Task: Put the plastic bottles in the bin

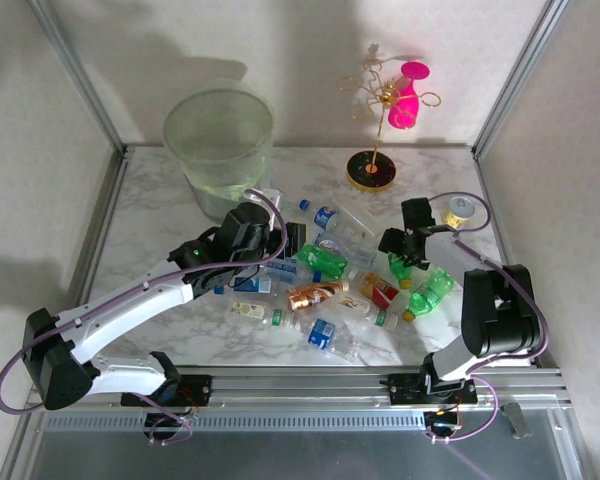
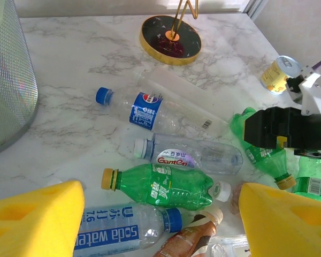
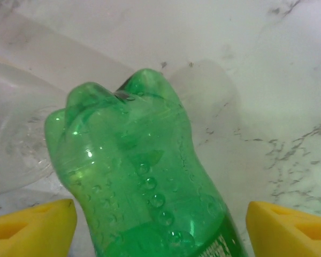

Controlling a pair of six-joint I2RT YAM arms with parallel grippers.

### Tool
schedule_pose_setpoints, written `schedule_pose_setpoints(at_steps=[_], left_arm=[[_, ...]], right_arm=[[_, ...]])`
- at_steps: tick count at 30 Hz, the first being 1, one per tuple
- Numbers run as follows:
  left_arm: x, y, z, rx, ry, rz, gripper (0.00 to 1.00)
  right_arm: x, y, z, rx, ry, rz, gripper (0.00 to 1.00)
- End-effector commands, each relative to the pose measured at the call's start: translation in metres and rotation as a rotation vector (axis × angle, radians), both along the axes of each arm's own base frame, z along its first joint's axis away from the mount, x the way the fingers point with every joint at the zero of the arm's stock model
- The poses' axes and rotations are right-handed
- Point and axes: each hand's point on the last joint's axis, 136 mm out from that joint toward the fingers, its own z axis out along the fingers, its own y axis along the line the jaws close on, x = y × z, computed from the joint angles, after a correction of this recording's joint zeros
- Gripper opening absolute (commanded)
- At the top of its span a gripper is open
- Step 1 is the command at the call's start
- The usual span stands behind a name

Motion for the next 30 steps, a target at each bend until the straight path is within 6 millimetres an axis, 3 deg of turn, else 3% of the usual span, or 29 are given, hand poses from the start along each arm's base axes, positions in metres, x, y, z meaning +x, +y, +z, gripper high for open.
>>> schedule_pose_setpoints(at_steps=[1,4,10,15,22,30], left_arm=[[-0.002,0.002,0.002,0.004,-0.010,-0.001,0.76],[-0.001,0.003,0.001,0.003,-0.009,0.002,0.76],[0.000,0.004,-0.001,0.010,-0.009,0.009,0.76],[0.003,0.007,-0.004,0.018,-0.006,0.026,0.76],[0.004,0.012,0.010,-0.026,-0.020,0.056,0.76],[-0.017,-0.007,0.061,-0.220,-0.032,-0.025,0.76]], right_arm=[[0.005,0.001,-0.010,0.023,-0.005,-0.018,0.80],[0.005,0.001,-0.015,0.017,0.004,-0.019,0.73],[0.009,-0.003,-0.007,-0.007,-0.021,-0.022,0.57],[0.009,-0.008,0.015,-0.031,-0.071,-0.027,0.56],[0.009,-0.008,0.093,0.001,-0.257,-0.027,0.55],[0.001,0.047,0.210,0.307,-0.542,0.158,0.54]])
